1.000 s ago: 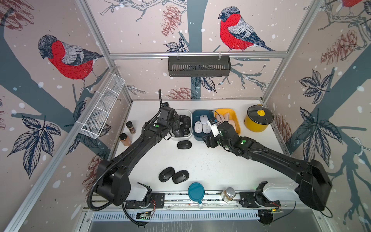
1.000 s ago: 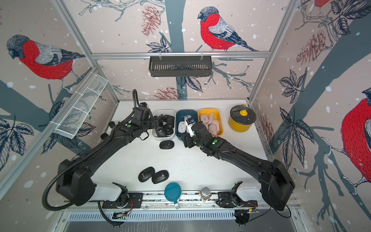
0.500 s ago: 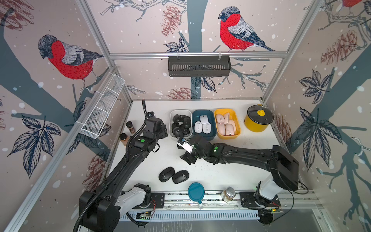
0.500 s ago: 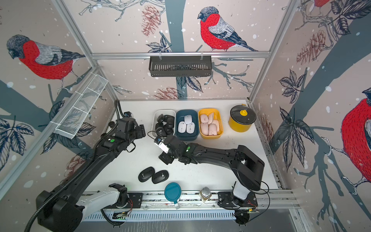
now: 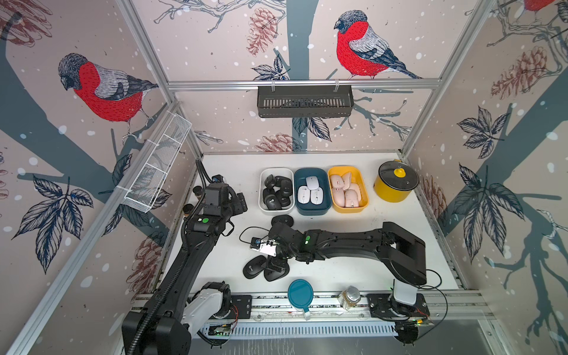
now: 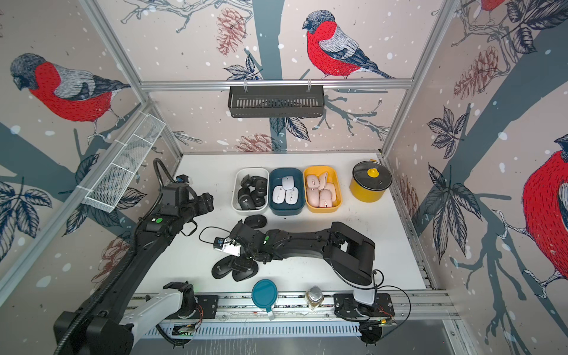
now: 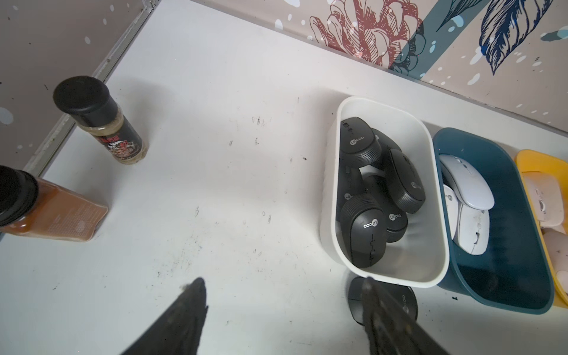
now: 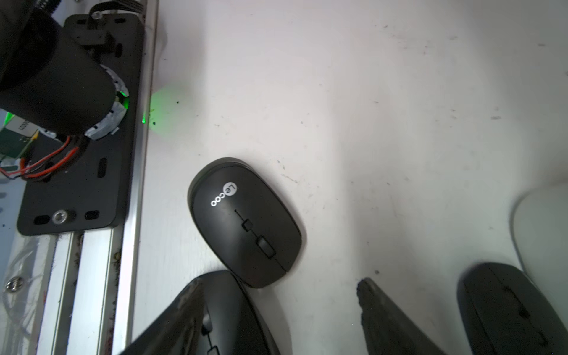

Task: Place the mice by color into the storage box
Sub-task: Pick up the mouse from the center of the board.

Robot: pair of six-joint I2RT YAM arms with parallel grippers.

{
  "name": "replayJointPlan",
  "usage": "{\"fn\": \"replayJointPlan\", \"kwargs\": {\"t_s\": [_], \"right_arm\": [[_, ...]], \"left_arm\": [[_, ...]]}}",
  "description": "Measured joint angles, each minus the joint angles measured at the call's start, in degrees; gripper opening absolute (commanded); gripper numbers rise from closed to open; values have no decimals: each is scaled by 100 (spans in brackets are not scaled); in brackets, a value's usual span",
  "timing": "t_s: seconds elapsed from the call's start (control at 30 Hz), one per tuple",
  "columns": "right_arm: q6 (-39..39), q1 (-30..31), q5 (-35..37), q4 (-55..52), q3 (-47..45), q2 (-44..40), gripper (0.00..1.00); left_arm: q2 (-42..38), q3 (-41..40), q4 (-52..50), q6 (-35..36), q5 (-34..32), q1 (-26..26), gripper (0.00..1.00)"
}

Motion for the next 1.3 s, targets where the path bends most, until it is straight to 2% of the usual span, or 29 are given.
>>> {"fn": "replayJointPlan", "kwargs": {"t_s": [0.2, 0.67, 1.3], "right_arm": [[-225, 31, -295, 170, 162, 251, 79], [-608, 151, -568, 125, 723, 979, 80], [-887, 151, -649, 129, 1165, 1624, 80]], "left_arm": [[-114, -201, 221, 66, 422, 98, 79], [-79, -433, 492, 184, 870, 313, 79], [-31, -490, 612, 160, 1027, 374, 79]]}}
